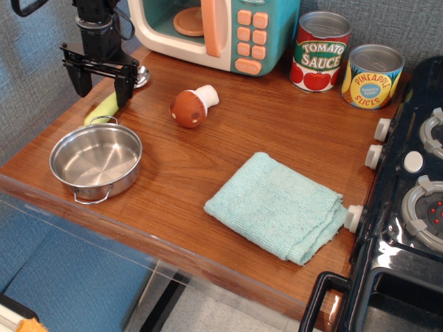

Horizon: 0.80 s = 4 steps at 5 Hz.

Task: Move the yellow spoon to the left of the blue towel.

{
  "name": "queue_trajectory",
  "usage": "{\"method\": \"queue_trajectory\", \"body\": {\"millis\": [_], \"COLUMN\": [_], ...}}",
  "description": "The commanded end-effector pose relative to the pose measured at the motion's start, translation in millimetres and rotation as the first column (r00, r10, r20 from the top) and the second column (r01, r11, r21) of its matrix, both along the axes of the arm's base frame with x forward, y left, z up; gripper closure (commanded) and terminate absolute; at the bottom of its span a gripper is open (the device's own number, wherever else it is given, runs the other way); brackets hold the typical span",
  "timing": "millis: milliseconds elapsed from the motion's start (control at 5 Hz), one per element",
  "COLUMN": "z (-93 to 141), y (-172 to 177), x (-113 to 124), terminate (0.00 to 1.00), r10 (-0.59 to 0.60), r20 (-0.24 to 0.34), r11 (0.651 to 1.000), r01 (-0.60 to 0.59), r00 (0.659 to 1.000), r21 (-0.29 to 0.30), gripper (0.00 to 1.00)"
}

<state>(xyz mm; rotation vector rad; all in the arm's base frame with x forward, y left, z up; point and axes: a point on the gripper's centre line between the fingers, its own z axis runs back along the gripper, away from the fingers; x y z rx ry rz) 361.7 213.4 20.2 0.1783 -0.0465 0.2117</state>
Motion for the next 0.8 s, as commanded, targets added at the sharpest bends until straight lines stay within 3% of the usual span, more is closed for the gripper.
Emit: {"method": "queue_trajectory", "body": {"millis": [0,400,600], "z": [-5.2,11.7,34.9], "y": [7.7,15.0,27.1], "x": [-8.2,-8.0,-6.6], "terminate": [0.0,0.0,0.0], "r10": [0.034,0.057,0.073], "r20": [-0.011,0.025,0.089], "r11": [0.999,0.998,0.997], "r01": [-0.035,-0.057,-0.075], "r00": [0.999,0.998,0.993], "r21": [-0.015,0.002,0.016], "gripper": [1.0,1.0,1.0]}}
